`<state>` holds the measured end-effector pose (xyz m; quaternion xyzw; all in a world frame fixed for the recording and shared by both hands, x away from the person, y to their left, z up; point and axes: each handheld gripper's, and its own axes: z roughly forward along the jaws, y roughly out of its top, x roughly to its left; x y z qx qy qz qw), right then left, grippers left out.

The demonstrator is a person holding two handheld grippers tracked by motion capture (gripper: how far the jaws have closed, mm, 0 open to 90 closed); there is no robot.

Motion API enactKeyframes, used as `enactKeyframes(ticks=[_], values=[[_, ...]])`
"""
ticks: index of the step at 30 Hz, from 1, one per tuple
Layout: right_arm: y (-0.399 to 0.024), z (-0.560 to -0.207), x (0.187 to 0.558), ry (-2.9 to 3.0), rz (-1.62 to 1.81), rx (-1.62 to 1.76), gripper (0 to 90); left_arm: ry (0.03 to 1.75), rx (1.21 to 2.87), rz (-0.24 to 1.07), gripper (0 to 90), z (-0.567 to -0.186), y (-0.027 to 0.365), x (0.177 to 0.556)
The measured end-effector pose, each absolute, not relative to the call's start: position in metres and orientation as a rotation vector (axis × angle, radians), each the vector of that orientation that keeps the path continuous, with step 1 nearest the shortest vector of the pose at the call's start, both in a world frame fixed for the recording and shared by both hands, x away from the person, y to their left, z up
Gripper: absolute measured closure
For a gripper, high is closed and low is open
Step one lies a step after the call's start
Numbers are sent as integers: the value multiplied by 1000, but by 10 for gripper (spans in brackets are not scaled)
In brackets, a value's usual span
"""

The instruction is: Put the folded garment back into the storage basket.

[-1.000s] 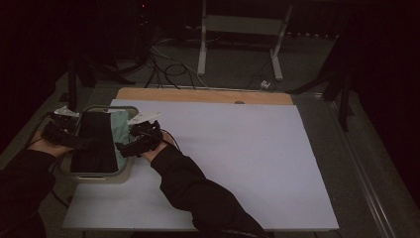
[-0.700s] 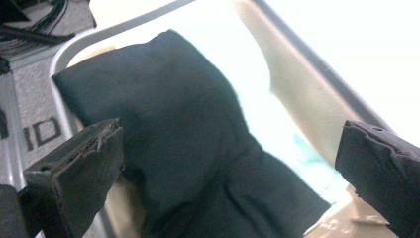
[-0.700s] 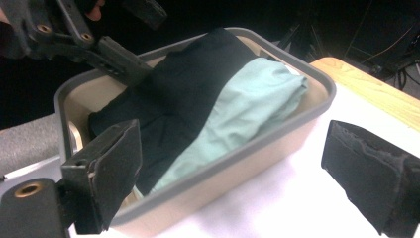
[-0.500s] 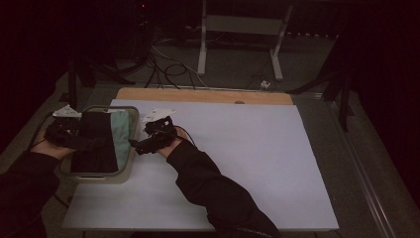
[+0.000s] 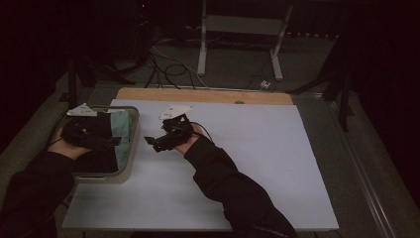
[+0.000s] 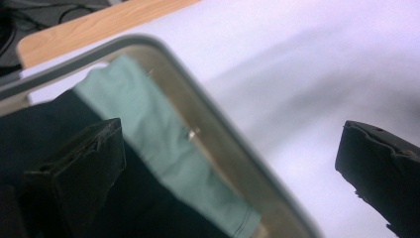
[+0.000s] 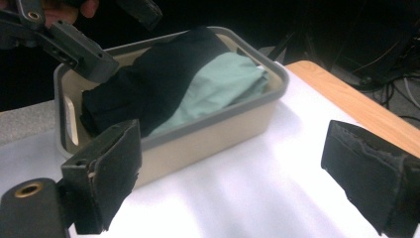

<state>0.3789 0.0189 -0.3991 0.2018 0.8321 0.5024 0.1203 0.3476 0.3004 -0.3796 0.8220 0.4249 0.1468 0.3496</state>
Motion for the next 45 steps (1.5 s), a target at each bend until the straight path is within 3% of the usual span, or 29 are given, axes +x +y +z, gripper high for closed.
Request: enactKeyframes(ticks=[27,45], values=[[-81,-417,370,2437,1386,637,88,829,2183,283,0,-393,192,344],[-115,-453,353,2512,1359,635,87,687,2257,203,0,-423,152,325]])
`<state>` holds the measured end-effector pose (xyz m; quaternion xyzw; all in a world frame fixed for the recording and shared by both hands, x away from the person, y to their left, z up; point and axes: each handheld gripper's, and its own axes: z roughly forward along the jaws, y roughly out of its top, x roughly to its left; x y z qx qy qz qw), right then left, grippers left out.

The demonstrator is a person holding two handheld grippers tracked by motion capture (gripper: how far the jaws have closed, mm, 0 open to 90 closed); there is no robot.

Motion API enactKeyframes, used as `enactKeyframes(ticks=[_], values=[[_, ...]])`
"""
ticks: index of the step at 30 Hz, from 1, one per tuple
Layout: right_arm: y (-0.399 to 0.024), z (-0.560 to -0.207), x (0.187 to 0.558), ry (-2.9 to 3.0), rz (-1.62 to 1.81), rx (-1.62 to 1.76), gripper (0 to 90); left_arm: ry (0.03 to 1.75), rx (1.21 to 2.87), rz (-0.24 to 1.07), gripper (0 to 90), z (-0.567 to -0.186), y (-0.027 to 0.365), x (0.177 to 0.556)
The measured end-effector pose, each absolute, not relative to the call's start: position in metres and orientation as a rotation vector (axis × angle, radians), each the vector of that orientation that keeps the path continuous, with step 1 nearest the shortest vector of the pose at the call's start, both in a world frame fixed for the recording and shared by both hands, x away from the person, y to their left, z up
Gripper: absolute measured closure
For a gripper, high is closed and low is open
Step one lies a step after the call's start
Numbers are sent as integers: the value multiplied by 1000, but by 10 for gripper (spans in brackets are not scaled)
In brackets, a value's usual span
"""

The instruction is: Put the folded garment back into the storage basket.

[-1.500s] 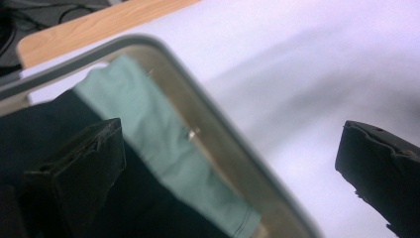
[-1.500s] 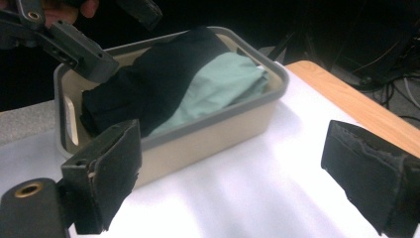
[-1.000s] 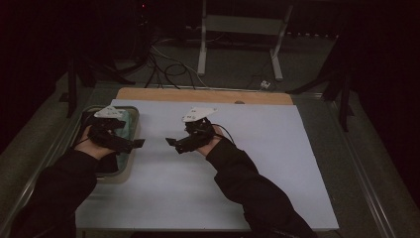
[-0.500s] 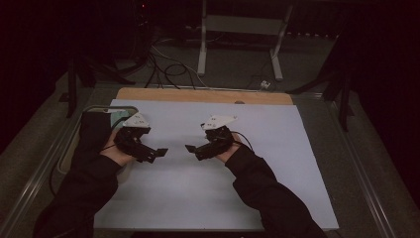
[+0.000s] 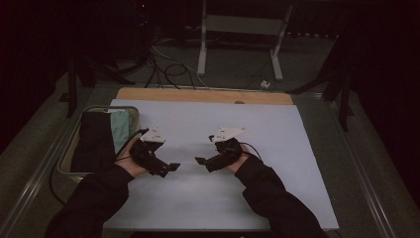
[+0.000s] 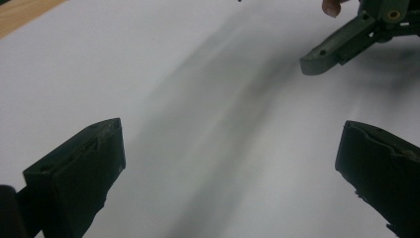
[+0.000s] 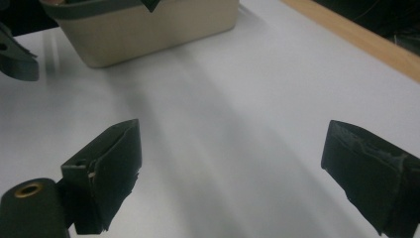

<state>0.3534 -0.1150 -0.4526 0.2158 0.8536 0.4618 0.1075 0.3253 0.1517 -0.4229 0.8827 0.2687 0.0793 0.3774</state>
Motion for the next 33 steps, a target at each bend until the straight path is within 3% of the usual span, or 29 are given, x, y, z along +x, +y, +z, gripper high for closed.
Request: enactKeyframes(ticks=[23,33], values=[[-160,-498,320,2602,1327,627,87,566,2306,156,0,-468,137,284],[-200,-511,298,2605,1301,664,87,577,2312,174,0,-481,145,272]])
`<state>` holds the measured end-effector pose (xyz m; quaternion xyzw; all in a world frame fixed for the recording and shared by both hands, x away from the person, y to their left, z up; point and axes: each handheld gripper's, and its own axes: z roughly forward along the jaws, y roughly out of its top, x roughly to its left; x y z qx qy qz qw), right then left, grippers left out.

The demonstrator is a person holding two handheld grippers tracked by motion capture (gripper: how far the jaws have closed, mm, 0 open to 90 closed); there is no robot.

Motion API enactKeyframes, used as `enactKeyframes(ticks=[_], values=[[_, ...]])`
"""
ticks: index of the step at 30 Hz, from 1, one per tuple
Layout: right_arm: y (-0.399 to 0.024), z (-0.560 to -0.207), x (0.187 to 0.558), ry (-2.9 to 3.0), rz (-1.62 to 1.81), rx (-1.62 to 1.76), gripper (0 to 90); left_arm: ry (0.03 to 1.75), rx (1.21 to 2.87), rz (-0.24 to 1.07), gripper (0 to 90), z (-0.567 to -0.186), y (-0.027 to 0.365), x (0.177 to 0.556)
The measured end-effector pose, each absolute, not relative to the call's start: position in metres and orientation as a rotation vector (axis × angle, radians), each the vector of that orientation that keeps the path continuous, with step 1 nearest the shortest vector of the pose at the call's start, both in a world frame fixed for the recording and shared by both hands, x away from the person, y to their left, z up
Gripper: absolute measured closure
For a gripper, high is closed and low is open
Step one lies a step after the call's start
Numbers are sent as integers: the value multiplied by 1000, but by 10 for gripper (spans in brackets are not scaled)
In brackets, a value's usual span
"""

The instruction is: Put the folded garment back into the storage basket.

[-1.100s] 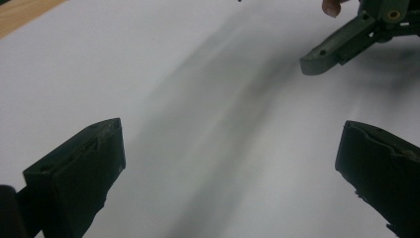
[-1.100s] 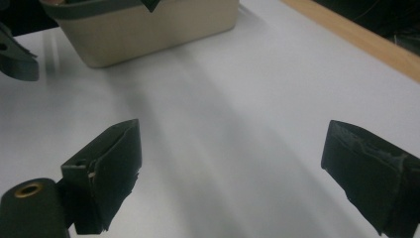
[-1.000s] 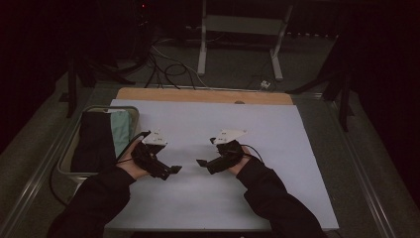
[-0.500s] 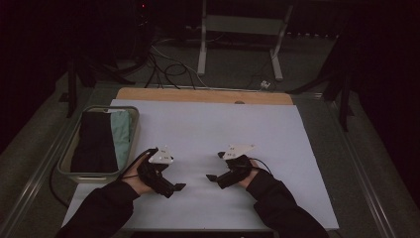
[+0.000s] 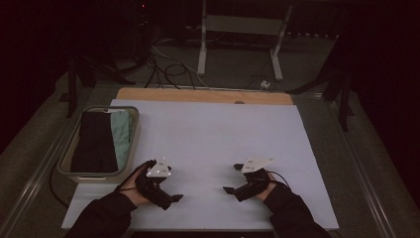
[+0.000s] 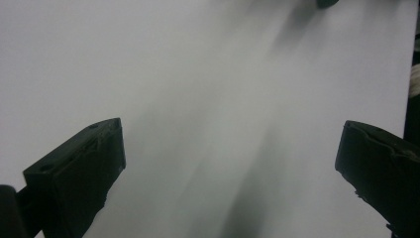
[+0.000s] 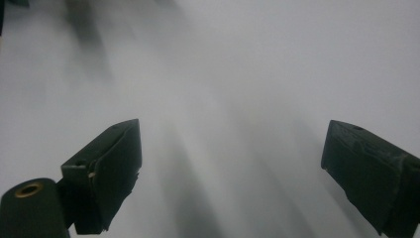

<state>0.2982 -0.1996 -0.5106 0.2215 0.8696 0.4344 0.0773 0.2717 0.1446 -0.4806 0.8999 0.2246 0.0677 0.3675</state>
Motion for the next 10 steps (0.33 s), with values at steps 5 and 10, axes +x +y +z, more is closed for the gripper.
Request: enactKeyframes(ticks=[5,10], values=[[-233,-512,284,2570,1237,698,89,593,2296,200,0,-483,158,265],[-257,-515,278,2547,1184,739,89,610,2293,214,0,-485,162,265]])
